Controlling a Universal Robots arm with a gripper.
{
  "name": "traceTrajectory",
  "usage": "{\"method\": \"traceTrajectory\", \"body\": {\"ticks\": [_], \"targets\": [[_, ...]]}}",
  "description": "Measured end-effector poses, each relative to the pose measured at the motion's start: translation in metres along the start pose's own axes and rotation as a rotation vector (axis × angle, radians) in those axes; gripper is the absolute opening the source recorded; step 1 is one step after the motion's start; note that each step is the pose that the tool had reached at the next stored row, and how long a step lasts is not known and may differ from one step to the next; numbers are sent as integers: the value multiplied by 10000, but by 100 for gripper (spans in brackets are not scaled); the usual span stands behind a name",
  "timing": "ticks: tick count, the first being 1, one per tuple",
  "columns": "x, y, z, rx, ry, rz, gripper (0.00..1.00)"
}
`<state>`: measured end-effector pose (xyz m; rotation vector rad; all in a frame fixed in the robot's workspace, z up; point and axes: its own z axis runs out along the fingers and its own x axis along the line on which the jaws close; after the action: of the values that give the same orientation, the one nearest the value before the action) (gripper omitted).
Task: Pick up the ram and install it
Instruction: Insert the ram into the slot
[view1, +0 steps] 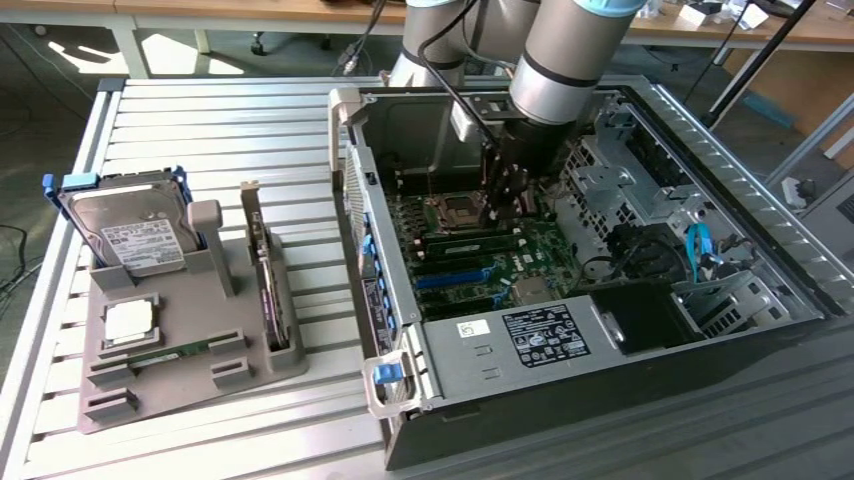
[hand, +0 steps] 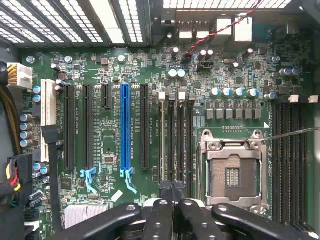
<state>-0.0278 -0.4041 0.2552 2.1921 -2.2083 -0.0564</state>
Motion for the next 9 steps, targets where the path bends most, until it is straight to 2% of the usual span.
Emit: {"method": "traceTrajectory", "body": {"ticks": [1,3,4,8,9], "targets": [[0,-12,1,0,0,0,11],[-1,-110,2,1,-2,2,11],[-1,-200,3,-1,1,3,11],[-3,-387,5,-1,1,0,11],[-4,-471,4,0,0,2,11]]}}
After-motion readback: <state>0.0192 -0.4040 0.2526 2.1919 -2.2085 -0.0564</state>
